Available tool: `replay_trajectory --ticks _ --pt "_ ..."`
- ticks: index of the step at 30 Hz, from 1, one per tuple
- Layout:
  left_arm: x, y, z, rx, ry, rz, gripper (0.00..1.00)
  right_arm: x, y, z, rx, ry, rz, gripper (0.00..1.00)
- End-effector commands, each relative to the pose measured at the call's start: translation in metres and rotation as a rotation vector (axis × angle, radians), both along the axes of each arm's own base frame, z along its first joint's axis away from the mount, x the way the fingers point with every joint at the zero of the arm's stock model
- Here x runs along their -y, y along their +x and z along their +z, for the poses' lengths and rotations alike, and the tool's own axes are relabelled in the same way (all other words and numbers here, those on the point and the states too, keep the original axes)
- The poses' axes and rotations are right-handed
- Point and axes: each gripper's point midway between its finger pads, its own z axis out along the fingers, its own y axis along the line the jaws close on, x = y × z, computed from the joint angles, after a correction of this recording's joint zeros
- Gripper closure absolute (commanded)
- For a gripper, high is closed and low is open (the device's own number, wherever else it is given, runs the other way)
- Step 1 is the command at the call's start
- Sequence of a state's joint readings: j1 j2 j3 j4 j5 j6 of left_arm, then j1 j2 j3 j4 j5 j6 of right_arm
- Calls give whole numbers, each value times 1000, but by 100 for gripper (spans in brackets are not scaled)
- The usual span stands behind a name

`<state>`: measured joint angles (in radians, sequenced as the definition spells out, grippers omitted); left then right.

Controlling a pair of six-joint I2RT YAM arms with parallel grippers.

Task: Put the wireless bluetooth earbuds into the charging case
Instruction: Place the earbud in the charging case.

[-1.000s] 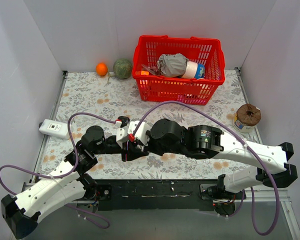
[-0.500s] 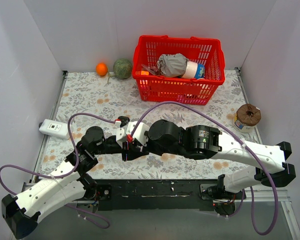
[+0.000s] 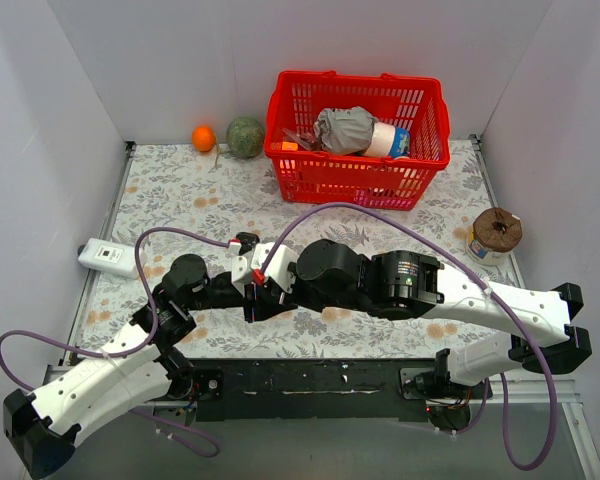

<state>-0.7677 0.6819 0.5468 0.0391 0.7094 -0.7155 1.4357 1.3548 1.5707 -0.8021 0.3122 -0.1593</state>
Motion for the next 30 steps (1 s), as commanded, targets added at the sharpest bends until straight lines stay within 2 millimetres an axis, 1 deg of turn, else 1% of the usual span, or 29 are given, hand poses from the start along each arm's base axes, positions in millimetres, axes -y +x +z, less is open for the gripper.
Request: replay_trajectory --ticks 1,3,6,9,13,17,18,24,30 --pt "-1 2 7 24 -33 14 100 -10 -3 27 -2 107 2 78" --pt "0 2 7 21 -32 12 100 -11 -3 26 -4 104 2 79" --pt "1 2 7 16 -32 11 100 -14 -3 29 -8 123 -2 80" --pt "1 1 8 15 -34 8 100 -16 -2 32 -9 134 -9 79" --pt "1 1 7 10 -35 8 100 -19 -1 30 -16 137 -21 76" --pt "0 1 7 8 -40 11 100 -21 -4 29 -27 141 -12 76" --pt "0 1 7 5 -40 11 100 -22 -4 28 -30 137 -7 76" --pt "-1 4 11 13 -61 37 100 -20 -14 23 -44 111 56 83" --pt "-1 3 14 12 -75 35 100 -16 -15 14 -49 82 61 82"
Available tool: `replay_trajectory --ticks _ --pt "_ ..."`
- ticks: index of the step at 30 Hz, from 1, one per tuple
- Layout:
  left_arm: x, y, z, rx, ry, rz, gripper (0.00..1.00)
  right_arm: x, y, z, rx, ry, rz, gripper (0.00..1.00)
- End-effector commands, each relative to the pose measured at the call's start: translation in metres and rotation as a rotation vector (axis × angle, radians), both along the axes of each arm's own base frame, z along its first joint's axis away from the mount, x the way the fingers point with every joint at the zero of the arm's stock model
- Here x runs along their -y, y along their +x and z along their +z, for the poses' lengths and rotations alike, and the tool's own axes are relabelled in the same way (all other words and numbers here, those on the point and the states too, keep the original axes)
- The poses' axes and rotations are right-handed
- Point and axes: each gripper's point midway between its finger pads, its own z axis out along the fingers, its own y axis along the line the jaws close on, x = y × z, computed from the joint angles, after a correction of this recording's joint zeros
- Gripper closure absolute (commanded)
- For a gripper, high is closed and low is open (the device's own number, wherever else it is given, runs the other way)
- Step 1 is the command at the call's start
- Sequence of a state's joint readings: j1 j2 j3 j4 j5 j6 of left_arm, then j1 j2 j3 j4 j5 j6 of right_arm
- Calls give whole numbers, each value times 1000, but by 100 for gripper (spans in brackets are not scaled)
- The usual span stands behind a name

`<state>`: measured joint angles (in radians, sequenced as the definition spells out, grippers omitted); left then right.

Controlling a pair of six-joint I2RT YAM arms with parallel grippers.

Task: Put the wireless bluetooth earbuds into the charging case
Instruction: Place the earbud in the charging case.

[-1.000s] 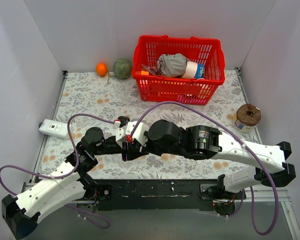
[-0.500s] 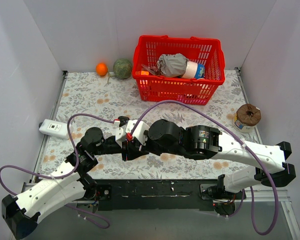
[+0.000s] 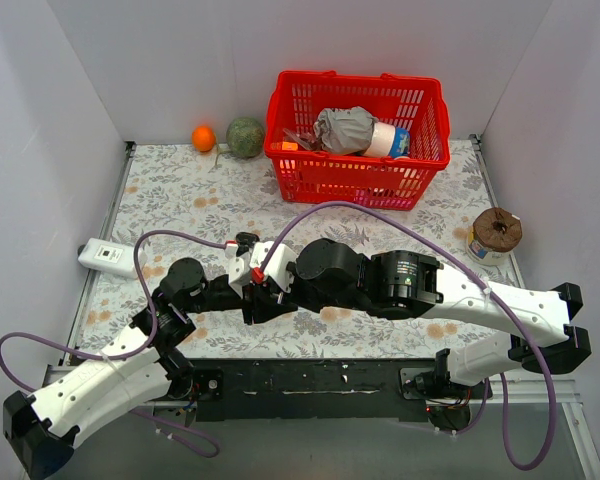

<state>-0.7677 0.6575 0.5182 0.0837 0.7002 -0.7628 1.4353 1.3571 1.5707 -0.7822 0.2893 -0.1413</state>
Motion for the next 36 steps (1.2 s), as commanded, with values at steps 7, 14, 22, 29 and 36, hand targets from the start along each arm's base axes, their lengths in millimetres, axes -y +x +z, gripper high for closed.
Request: replay_trajectory --ticks 7,14,22,29,36 --pt "2 7 15 30 -54 29 100 -8 -13 12 -31 56 63 81" --pt "2 7 14 27 -55 29 100 -6 -9 24 -15 92 40 59" --pt "2 6 13 22 -52 27 100 3 8 45 19 172 -61 48" --pt "0 5 13 20 -58 30 100 28 27 91 15 376 -150 45" --pt "-2 8 15 33 -70 59 100 17 -1 81 -216 371 30 60"
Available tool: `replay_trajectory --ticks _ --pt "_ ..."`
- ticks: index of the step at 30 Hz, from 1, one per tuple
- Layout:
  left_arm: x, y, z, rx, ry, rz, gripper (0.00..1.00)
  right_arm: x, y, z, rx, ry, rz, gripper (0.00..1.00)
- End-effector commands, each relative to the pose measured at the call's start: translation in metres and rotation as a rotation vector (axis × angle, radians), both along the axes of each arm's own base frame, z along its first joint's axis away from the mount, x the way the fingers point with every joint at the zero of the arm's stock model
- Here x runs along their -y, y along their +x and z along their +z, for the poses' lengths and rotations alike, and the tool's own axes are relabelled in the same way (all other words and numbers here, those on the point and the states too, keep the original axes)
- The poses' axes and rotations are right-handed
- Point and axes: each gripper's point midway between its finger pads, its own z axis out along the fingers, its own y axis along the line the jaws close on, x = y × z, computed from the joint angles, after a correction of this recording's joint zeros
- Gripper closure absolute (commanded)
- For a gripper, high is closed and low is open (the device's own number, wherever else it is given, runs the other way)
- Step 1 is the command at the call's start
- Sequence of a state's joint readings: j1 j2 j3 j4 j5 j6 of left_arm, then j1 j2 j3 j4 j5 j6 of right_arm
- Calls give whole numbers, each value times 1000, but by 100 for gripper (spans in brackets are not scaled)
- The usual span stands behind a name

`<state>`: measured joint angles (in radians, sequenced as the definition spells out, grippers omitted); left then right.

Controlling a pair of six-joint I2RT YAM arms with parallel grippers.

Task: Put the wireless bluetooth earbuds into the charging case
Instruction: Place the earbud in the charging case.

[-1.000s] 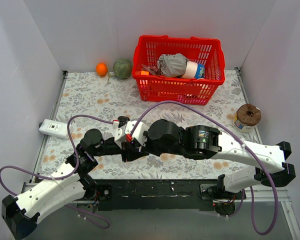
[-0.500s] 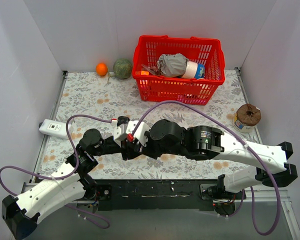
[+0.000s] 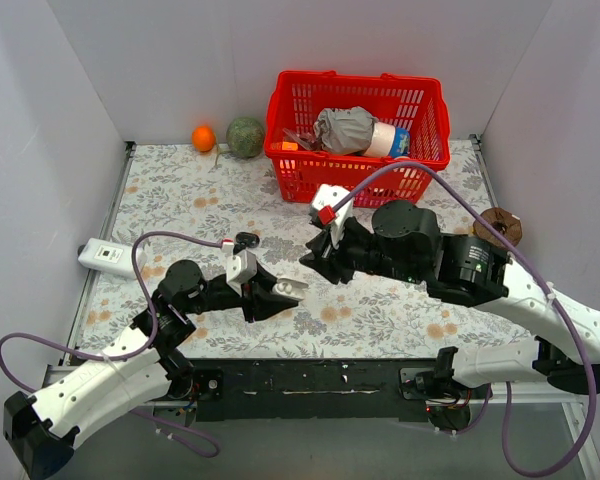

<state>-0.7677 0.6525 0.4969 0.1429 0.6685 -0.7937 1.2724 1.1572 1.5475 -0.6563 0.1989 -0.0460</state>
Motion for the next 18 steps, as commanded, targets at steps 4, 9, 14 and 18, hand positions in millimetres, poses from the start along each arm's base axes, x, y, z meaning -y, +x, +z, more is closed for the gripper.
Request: replay_trajectory --ticks 4,9,14,18 --pt "-6 8 19 66 -67 71 100 -25 -46 -4 -228 78 243 54" --pt "-9 12 25 79 -90 104 100 -25 -41 -27 -278 53 195 54" --pt "-10 11 28 84 -96 107 100 -27 -39 -33 -315 77 182 55" --pt "-11 11 30 84 -99 109 100 -29 -29 -35 -380 127 131 57"
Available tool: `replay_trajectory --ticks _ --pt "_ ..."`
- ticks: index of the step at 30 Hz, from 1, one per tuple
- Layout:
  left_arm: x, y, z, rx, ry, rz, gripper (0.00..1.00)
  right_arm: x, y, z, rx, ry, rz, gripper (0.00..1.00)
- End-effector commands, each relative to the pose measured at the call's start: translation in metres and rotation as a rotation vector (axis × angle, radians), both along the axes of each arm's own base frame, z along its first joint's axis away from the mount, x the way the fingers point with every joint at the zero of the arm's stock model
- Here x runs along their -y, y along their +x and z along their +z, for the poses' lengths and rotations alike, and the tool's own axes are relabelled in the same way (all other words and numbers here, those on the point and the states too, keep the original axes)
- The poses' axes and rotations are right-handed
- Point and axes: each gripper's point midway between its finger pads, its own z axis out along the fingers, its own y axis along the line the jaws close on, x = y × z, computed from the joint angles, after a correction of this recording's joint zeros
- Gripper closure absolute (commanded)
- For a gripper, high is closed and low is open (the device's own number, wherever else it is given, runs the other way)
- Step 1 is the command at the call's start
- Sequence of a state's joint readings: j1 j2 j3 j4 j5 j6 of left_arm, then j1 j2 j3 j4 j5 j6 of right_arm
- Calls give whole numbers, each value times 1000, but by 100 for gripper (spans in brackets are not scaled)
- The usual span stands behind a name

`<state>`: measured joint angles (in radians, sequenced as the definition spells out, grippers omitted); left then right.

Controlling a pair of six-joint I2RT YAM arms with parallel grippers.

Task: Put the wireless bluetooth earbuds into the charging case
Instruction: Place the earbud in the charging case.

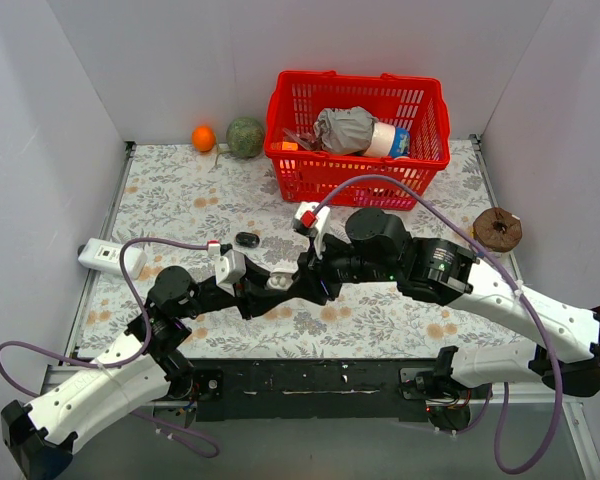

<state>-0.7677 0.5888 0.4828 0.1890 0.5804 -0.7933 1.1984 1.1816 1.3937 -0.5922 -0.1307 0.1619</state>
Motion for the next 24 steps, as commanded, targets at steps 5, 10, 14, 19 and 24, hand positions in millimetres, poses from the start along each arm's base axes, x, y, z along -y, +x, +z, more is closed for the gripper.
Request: replay_trajectory --ticks 5,10,14,19,24 --pt "-4 3 9 24 -29 30 100 -8 11 31 -126 200 -83 56" --pt "-5 5 10 38 -27 44 100 -13 11 29 -200 209 -102 56" --pt "-6 9 7 38 -21 66 100 -17 11 25 -240 206 -108 56" --pt "-6 12 9 50 -24 81 100 -18 20 15 -262 175 -161 56" --pt "-8 14 9 61 -25 96 100 -18 29 8 -282 160 -208 55"
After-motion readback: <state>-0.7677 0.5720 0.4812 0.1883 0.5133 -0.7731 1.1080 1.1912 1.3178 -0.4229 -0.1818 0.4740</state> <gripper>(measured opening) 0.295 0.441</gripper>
